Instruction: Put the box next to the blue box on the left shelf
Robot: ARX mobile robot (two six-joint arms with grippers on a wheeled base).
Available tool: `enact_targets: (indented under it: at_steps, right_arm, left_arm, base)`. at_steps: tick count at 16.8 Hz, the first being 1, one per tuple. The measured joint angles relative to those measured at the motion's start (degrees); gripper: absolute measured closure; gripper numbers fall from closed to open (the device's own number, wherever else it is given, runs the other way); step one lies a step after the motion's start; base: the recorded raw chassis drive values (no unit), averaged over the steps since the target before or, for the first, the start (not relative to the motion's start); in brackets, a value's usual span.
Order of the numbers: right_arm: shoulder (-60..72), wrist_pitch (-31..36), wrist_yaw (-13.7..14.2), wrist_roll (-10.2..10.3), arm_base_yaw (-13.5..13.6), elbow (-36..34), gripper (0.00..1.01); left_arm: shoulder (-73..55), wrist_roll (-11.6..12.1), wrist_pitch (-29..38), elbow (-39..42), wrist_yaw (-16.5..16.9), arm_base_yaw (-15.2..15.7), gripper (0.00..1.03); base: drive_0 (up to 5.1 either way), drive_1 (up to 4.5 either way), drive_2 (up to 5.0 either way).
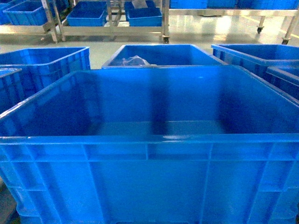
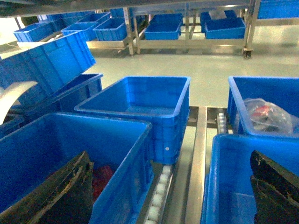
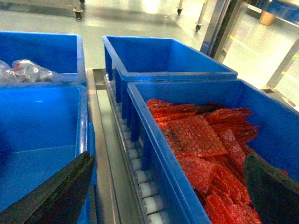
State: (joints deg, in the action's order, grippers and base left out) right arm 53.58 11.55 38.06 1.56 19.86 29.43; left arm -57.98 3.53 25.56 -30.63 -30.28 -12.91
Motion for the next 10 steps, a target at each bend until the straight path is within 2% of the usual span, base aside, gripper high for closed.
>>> enact_targets:
  at_steps: [1, 2, 3, 4, 5, 8, 9, 10]
  right_arm:
    - [0.2, 1.7, -0.8, -0.4, -0.2, -0.3, 0.04]
    - [-2.1, 13.3, -12.8, -0.8, -3.6, -5.4, 0.18]
    - [-5.2, 17.5, -20.2, -1.0, -6.0, -9.8, 0.30]
    - [-7.2, 18.1, -24.5, -1.0, -7.7, -12.6, 0.43]
    - [-8.8, 18.1, -27.1, -1.2, -8.8, -14.8, 0.56]
    - [-15.0, 17.4, -30.3, -1.2, -12.5, -19.9, 0.95]
    - [-16.9, 16.7, -31.3, -1.3, -13.2, -21.3, 0.99]
    - [-18.6, 16.0, -32.3, -1.4, -14.0, -22.4, 1.00]
  left_arm:
    - [-0.4, 0.0, -0.2, 0.2, 0.0, 0.0, 0.05]
    - [-0.1, -0.5, 2.1, 1.0, 4.5, 1.2, 0.10]
    - [2.5, -1.7, 4.3, 4.0, 13.9, 3.7, 0.22]
    - [5.3, -2.3, 5.2, 7.8, 19.8, 5.0, 0.35]
    - [7.1, -2.9, 5.8, 11.0, 22.8, 5.7, 0.48]
    - [12.9, -3.1, 6.3, 17.7, 25.0, 8.0, 0.86]
    - [14.8, -3.2, 6.1, 19.3, 26.0, 8.8, 0.99]
    - [16.6, -3.3, 5.7, 20.9, 29.7, 12.1, 1.02]
  base:
    - [0.0, 0.00, 0.0]
    - [0.0, 0.00, 0.0]
    - [0.0, 0.00, 0.0]
    - [0.0, 0.00, 0.0]
    - [0.0, 0.00, 0.0]
    - [0.0, 0.00, 0.0]
    - [0.0, 0.00, 0.0]
    - [0.0, 0.00, 0.0]
